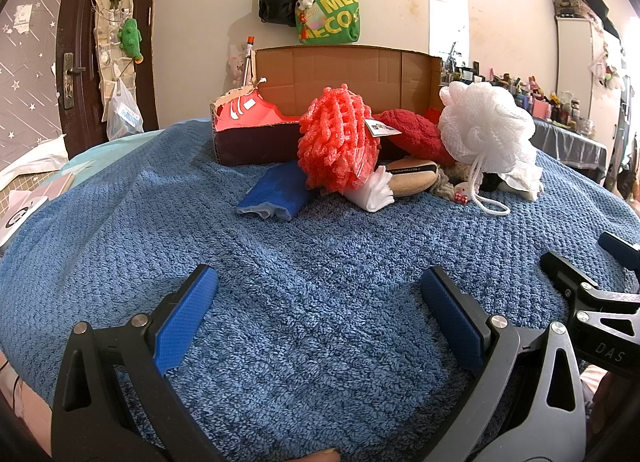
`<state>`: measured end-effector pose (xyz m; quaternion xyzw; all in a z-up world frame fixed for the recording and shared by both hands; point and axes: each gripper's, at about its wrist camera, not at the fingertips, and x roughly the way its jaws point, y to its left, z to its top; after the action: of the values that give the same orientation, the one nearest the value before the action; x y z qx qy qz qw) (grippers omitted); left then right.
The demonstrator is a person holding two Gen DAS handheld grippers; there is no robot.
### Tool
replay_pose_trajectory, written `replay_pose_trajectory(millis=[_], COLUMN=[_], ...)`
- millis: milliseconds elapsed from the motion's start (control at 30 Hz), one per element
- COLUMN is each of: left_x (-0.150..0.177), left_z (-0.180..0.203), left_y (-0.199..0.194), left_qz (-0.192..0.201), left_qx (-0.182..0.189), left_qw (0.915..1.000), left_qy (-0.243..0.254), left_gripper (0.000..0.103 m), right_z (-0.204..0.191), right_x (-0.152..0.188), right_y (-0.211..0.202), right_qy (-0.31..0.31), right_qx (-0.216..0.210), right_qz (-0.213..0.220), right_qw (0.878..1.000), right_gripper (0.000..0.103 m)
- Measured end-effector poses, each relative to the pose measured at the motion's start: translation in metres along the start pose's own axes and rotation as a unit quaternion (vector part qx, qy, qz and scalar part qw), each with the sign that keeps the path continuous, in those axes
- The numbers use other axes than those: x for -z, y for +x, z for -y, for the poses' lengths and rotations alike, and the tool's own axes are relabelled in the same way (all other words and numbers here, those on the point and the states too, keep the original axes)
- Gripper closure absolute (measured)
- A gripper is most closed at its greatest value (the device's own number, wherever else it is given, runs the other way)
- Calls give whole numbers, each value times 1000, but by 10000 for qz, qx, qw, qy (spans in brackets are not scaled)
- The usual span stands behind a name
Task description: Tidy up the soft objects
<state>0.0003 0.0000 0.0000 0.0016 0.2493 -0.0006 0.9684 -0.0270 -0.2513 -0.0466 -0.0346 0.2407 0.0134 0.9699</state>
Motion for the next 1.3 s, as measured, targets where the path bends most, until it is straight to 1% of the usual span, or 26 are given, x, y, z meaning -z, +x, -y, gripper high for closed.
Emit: replay_pose_trajectory(millis=[500, 667, 800, 967, 1300], left_x=[-3, -12, -14, -24, -66], left_z=[-2, -5, -2, -2, -8], left_y=[1, 0, -2, -6, 1], left_qz=[-66, -152, -96, -19, 86], left_qx=[37, 175, 197, 233, 294], left_qw=[10000, 9997, 9997, 9997, 9994], left_qy=[3, 48, 64, 85, 190], left_gripper=[0, 0, 0, 0, 0], right_z=[0, 5, 3, 3, 5], right_x=[0, -13, -16, -26, -59], right_y=[-1, 1, 2, 1, 7], right_qy=[2, 52, 41, 43, 38], right_qx=[-35, -114, -155, -197, -320], right_qz=[-15, -20, 10, 85, 155], right_qw=[10000, 9999, 9999, 9998, 9994], right_gripper=[0, 0, 0, 0, 0])
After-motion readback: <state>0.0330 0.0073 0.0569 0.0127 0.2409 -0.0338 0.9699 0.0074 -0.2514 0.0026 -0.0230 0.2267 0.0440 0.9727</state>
